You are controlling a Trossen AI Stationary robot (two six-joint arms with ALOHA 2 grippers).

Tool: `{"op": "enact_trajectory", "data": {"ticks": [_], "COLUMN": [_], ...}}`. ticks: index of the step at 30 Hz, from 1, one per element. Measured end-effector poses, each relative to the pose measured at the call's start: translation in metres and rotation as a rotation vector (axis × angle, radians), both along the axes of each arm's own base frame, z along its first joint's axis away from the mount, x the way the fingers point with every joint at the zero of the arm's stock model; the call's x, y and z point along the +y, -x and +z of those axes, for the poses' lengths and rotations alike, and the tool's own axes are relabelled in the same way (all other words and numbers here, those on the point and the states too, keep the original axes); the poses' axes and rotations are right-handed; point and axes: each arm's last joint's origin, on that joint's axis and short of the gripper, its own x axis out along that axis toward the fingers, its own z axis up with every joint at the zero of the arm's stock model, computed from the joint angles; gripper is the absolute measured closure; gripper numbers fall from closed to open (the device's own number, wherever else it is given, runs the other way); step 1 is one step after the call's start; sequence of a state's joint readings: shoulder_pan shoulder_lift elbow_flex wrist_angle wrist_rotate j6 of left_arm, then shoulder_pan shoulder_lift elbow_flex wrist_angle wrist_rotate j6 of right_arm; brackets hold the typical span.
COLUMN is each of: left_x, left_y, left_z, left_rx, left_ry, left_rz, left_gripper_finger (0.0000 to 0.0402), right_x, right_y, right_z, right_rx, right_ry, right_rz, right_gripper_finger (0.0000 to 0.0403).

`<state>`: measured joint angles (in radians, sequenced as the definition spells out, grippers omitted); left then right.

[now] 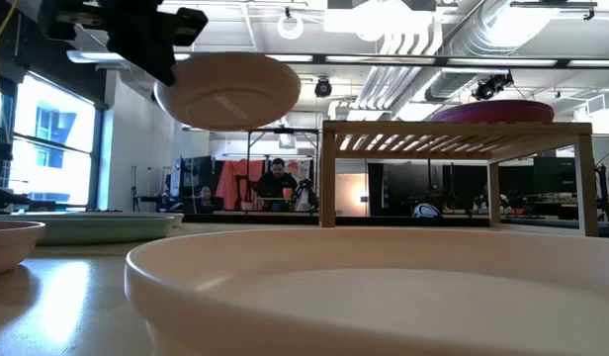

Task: Place and stack plates onto a shelf
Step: Stack the top light orange plate on top of the violet plate on the shelf

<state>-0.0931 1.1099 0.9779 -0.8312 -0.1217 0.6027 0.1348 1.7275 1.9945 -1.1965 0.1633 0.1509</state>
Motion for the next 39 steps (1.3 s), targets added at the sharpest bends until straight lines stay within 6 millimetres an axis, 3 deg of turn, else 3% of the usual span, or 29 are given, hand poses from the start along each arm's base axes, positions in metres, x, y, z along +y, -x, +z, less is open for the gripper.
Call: {"op": "enact_trajectory", "data": {"ticks": [8, 15, 39], "left_x": [-0.019, -0.033, -0.051], "left_y": [0.002, 0.004, -0.002], "left_z": [-0.001, 0.0, 0.008], "left_rx": [0.012, 0.002, -0.138], "left_ry": [0.03, 0.032, 0.047], "left_rz": [-0.111, -0.179, -0.265], "left_gripper_finger": [0.0401, 0.0401, 0.0401], "right_x": [0.024, 0.032, 0.036], "right_y": [-0.032, -0.05, -0.056], "right_z": [-0.019, -0.035, -0.044], "right_rx": [-0.056, -0.053, -0.022], "right_ry": [0.037, 0.014, -0.075], "right_rz": [0.21, 0.266, 0.302], "right_gripper_finger": [0.0315, 0.0315, 0.0315]}}
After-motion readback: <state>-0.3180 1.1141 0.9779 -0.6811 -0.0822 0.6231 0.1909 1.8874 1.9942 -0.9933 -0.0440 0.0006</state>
